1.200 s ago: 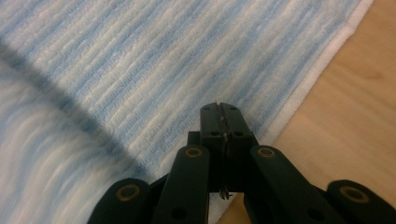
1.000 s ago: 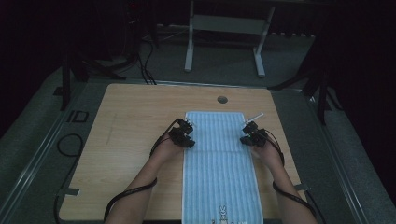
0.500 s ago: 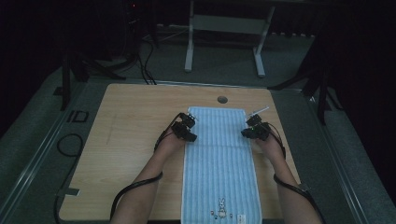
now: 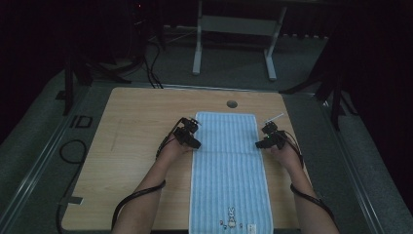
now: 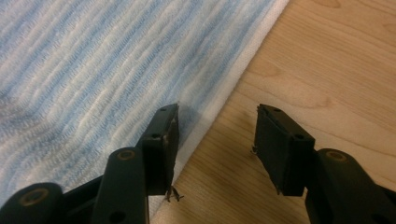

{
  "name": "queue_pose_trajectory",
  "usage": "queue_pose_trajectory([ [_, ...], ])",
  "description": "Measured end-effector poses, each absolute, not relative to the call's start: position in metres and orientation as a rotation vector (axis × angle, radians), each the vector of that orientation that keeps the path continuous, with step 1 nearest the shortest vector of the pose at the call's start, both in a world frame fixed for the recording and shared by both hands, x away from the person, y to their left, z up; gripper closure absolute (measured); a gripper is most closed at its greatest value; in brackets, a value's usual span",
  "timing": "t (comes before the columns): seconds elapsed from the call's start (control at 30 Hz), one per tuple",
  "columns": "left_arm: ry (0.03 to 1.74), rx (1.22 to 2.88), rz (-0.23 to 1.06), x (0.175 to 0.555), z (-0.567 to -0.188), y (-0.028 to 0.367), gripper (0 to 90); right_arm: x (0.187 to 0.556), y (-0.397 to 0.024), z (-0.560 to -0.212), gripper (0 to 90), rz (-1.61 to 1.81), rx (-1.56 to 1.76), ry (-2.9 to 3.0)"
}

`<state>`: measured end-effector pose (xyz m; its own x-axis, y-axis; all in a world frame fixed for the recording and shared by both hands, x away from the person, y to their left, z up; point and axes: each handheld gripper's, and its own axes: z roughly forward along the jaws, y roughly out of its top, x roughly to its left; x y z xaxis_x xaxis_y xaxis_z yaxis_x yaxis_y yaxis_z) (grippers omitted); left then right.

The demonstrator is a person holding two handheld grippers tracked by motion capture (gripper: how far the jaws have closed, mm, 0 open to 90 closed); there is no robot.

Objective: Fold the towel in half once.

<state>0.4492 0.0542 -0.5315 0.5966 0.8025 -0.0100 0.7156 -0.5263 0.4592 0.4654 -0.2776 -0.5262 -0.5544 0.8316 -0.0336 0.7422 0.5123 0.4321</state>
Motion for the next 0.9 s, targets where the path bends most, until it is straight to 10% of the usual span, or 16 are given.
queue_pose_trajectory([
  [0.2, 1.19, 2.403, 0.268, 0.448, -0.531, 0.052, 50.3, 0.465, -0.278, -0.526, 65.0, 0.585, 1.354, 2.537],
  [0.4, 1.163, 2.391, 0.208, 0.446, -0.531, 0.045, 85.3, 0.462, -0.268, -0.525, 87.3, 0.569, 1.31, 2.563],
  [0.9, 1.121, 2.289, 0.196, 0.425, -0.492, 0.064, 88.2, 0.444, -0.279, -0.488, 88.4, 0.708, 1.26, 2.503],
])
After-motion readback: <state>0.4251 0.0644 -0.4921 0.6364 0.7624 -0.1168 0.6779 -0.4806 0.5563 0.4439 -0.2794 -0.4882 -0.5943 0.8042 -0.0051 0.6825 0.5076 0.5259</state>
